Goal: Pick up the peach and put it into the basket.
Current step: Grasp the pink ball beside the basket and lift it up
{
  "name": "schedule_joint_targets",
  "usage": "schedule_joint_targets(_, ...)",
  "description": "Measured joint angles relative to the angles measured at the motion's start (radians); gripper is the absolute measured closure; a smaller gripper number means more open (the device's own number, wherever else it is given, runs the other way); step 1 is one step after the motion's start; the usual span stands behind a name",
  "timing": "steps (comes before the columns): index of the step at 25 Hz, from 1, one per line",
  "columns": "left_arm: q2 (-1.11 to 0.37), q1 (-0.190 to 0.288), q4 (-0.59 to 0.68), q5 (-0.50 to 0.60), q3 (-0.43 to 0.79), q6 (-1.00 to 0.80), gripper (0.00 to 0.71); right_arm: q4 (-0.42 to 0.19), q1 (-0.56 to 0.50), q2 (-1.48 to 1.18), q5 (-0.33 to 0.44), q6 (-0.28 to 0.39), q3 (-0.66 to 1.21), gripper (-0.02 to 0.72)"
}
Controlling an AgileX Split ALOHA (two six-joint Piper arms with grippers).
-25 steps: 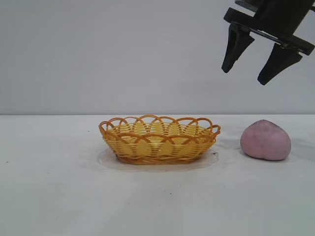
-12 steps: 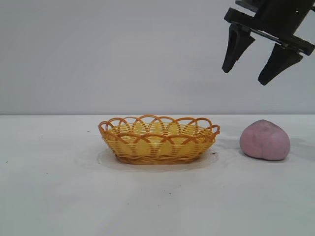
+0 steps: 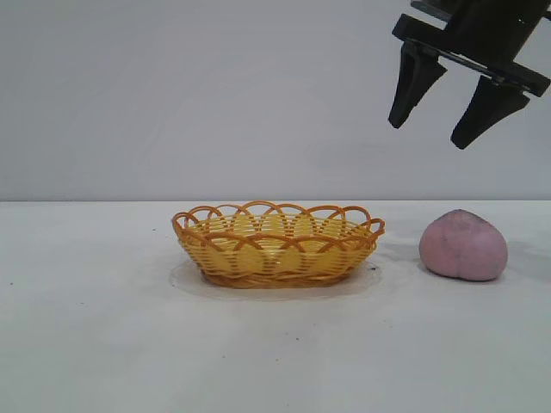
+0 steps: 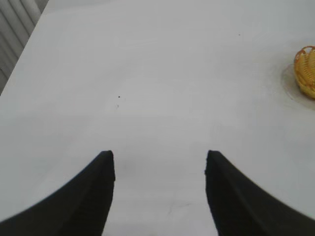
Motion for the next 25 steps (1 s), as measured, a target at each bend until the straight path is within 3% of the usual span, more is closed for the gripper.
schedule_joint_targets(7, 0.000, 0.000, -0.002, 0.000, 0.000, 0.006, 0.350, 0.000, 0.000, 0.000, 0.009, -0.012, 0.000, 0.181)
schedule_joint_targets(14, 0.000, 0.000, -0.002, 0.000, 0.000, 0.006, 0.350, -0.023, 0.000, 0.000, 0.130, -0.024, 0.000, 0.181)
schedule_joint_targets(15, 0.000, 0.000, -0.002, 0.000, 0.000, 0.006, 0.350, -0.035, 0.000, 0.000, 0.148, -0.022, 0.000, 0.230)
schedule_joint_targets(25, 0.000, 0.000, -0.002, 0.000, 0.000, 0.006, 0.350, -0.199, 0.002, 0.000, 0.252, 0.167, 0.000, 0.237)
